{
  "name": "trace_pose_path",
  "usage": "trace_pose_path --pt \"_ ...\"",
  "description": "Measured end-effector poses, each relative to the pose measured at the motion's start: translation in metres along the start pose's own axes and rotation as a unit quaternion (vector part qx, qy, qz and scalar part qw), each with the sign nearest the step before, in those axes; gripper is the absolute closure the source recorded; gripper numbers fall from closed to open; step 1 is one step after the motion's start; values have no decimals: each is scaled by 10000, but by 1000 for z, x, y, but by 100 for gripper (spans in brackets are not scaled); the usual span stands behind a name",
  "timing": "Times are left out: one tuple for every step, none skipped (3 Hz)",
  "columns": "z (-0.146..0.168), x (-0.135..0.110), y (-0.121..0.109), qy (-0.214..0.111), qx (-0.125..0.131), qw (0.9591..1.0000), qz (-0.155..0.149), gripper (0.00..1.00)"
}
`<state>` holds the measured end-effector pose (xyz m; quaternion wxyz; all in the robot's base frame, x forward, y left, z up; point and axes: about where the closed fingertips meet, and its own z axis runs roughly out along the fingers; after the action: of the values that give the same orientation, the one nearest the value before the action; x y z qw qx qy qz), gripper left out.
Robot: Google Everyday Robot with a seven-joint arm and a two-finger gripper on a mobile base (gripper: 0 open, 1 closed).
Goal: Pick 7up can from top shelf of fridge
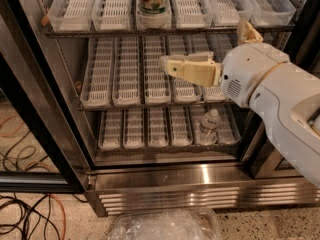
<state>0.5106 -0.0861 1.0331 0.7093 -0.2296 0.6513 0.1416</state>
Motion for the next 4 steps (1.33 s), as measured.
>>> trace_pose_path --pt "4 -2 -13 -106 -39 9999 -81 0" --pt "11 -4 -21 -221 -122 9996 -117 0" --pt "20 -9 -21 -325 -199 9992 -107 0" --pt "29 -13 -14 -408 -249 9988 -66 0"
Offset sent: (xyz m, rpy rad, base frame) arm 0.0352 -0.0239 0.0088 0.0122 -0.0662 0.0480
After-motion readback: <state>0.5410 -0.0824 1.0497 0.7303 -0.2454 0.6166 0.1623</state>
